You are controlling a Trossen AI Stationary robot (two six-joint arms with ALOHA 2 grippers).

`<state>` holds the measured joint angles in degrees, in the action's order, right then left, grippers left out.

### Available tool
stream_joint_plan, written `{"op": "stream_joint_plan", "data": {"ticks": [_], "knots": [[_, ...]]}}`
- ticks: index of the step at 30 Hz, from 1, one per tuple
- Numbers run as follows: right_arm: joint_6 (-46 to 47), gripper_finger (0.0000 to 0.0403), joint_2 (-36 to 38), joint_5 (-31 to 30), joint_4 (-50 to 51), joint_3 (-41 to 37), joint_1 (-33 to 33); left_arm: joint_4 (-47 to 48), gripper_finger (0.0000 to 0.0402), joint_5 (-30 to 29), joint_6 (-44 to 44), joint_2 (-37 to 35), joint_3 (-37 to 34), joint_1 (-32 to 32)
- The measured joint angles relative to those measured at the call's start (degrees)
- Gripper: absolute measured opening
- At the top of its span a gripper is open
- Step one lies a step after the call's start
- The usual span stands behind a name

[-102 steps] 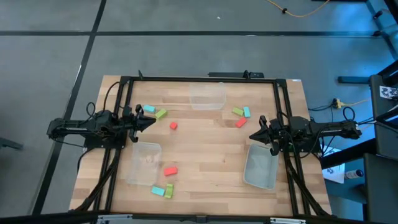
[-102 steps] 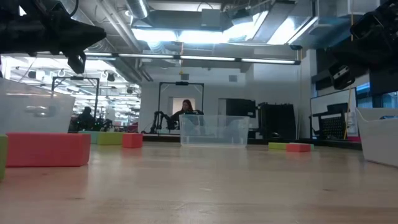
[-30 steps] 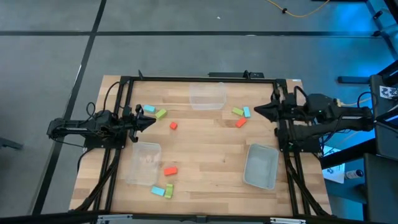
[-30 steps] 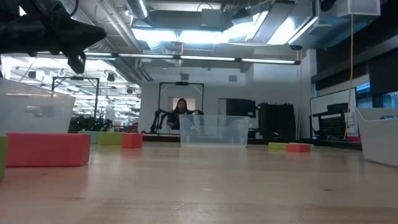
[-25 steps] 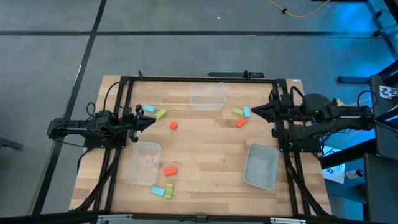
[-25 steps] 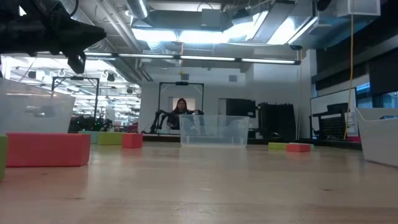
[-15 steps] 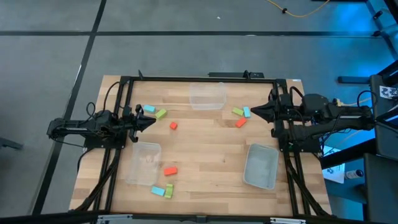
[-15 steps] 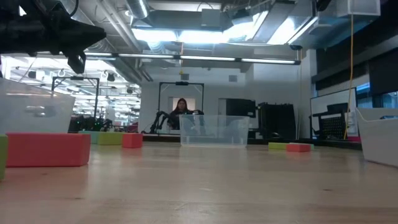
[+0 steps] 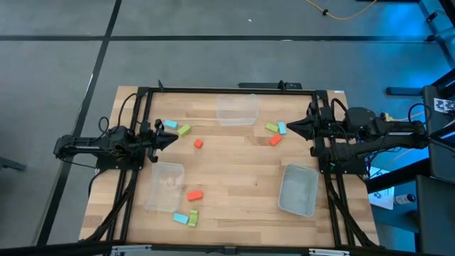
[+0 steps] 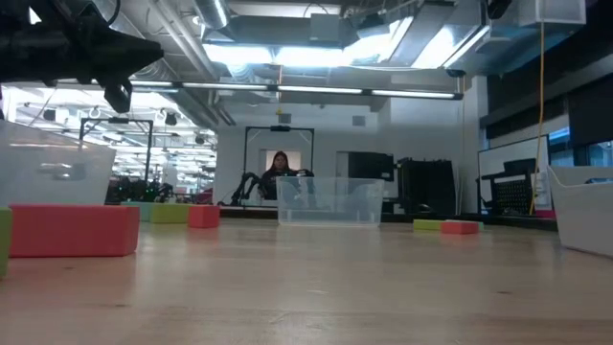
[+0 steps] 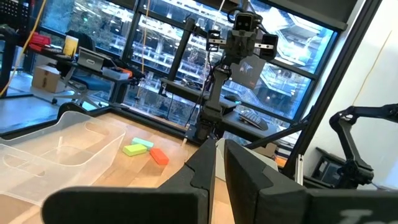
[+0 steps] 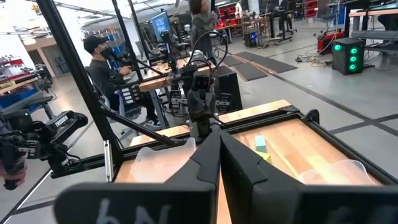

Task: Sort & place blocks by color
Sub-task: Put the top right orange block into the gray bin

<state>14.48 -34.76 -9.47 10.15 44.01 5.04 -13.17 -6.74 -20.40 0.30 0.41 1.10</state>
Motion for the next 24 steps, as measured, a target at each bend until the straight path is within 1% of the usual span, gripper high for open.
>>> {"op": "stream_joint_plan", "data": {"ticks": [3,5,8,10,14,16,18,21,24], "knots": [[0.0,0.0016,0.0,0.0,0.0,0.0,0.0,-1.7,0.0027,-0.6,0.0,0.0,0.0,0.0],[-0.1,0.0016,0.0,0.0,0.0,0.0,0.0,-2.9,0.0028,-3.1,-0.9,0.0,0.0,0.0],[0.0,0.0016,0.0,0.0,0.0,0.0,0.0,-5.7,0.0028,-5.8,-4.6,0.0,0.0,0.0],[0.0,0.0016,0.0,0.1,0.0,0.0,0.0,-7.2,0.0028,-8.8,-5.1,0.0,0.0,0.0],[0.0,0.0016,0.0,0.8,0.1,0.0,0.0,-13.2,0.0028,-14.8,-8.9,0.8,0.0,0.0],[0.0,0.0016,0.0,0.9,0.0,0.0,0.0,-15.5,0.0028,-14.8,-9.2,1.9,0.4,0.0],[0.0,0.0016,0.0,0.9,0.0,0.0,0.0,-15.8,0.0027,-13.1,-9.6,4.1,2.3,0.0],[-0.2,0.0016,0.0,0.9,0.0,0.0,0.0,-16.0,0.0027,-11.7,-9.7,10.4,7.4,0.0],[-1.3,0.0016,-0.2,0.9,0.0,0.0,0.0,-15.6,0.0027,-10.7,-5.2,18.5,14.4,0.0]]}}
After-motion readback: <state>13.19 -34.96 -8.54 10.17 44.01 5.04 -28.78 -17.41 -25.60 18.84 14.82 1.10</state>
